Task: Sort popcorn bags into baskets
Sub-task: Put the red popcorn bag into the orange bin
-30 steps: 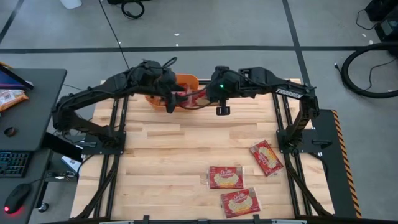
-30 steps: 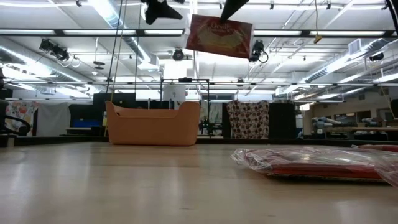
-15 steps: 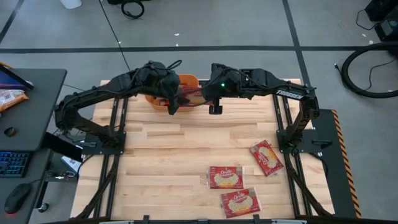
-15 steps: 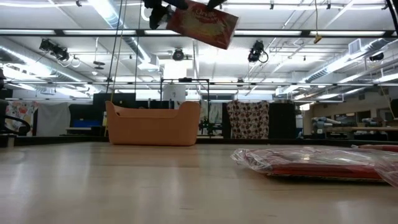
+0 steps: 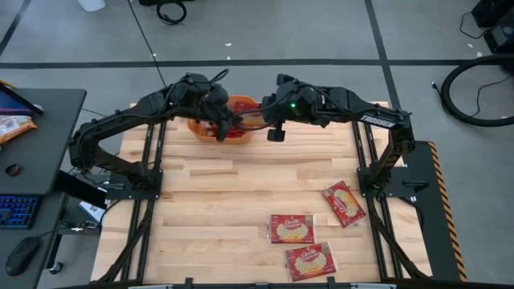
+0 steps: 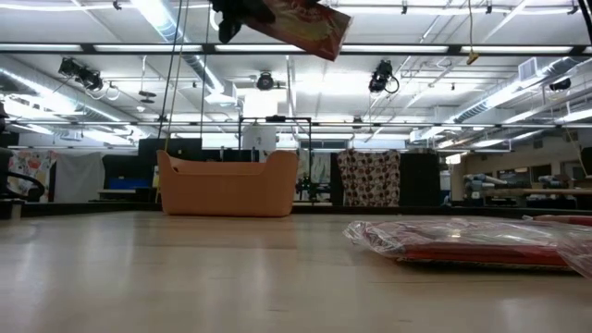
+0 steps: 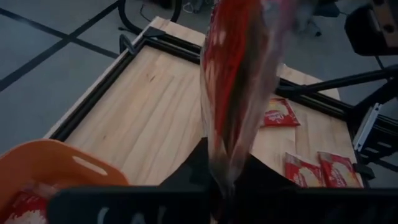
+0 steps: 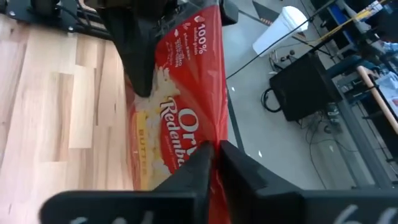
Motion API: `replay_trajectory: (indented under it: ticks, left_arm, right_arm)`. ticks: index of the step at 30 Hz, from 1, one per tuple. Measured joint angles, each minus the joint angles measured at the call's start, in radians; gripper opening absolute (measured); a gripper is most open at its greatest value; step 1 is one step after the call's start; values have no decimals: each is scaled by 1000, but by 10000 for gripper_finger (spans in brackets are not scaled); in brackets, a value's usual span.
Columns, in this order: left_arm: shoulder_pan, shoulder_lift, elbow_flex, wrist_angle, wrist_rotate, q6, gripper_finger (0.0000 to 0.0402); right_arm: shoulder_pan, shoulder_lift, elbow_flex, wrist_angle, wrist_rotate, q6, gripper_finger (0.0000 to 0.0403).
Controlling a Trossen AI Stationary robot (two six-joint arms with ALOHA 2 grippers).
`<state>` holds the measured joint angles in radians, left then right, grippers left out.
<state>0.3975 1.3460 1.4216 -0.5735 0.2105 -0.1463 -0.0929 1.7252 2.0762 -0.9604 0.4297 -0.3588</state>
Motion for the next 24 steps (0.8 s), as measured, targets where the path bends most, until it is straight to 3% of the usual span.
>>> replay_trajectory:
  ticks: [5,12,17,24]
  left_arm:
    - [64,0,0,3,78,1,25]
    - [199,-2,-76,-16,229,59,25]
    - [288,-1,-179,32,311,56,25]
    - [444,-1,-310,82,424,52,25]
  right_arm:
    - [0,-11,0,-2,44,22,83]
    - [25,-102,0,-1,263,27,162]
    - [56,-170,1,-33,267,97,191]
    - [83,-197,1,-165,255,225,196]
